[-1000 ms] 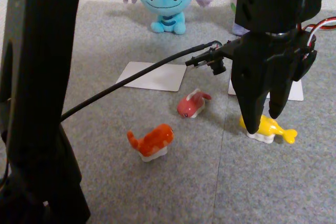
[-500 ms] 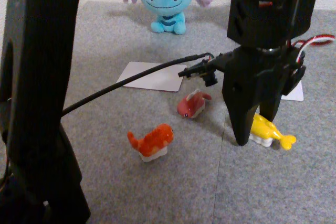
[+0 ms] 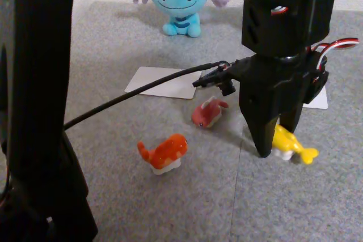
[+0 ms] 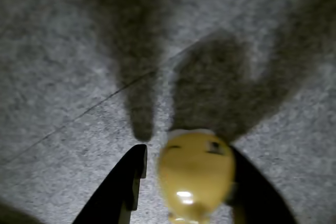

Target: Wooper wants to eat egg sudhi, and Goomy wants to eat shrimp sushi

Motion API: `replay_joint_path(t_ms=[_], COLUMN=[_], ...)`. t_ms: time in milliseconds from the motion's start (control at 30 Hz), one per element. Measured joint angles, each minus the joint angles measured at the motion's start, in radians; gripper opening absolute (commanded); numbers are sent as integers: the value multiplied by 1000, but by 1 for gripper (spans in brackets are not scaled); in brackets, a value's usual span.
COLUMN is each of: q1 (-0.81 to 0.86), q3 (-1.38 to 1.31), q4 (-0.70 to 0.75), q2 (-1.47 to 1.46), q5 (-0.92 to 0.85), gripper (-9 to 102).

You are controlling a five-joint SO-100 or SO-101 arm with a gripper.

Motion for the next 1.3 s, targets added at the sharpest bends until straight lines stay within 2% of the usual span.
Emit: replay_joint_path(t_ms=[100, 367, 567, 900, 1100, 1300], q1=[0, -34, -101, -365, -566, -696], q3=[2, 2, 3, 3, 3, 3], q4=[8, 35, 140, 253, 253, 224], q2=[0, 43, 195, 492, 560, 560], q5=[18, 107, 232, 606, 885, 1132], gripper=[0, 0, 0, 0, 0, 0])
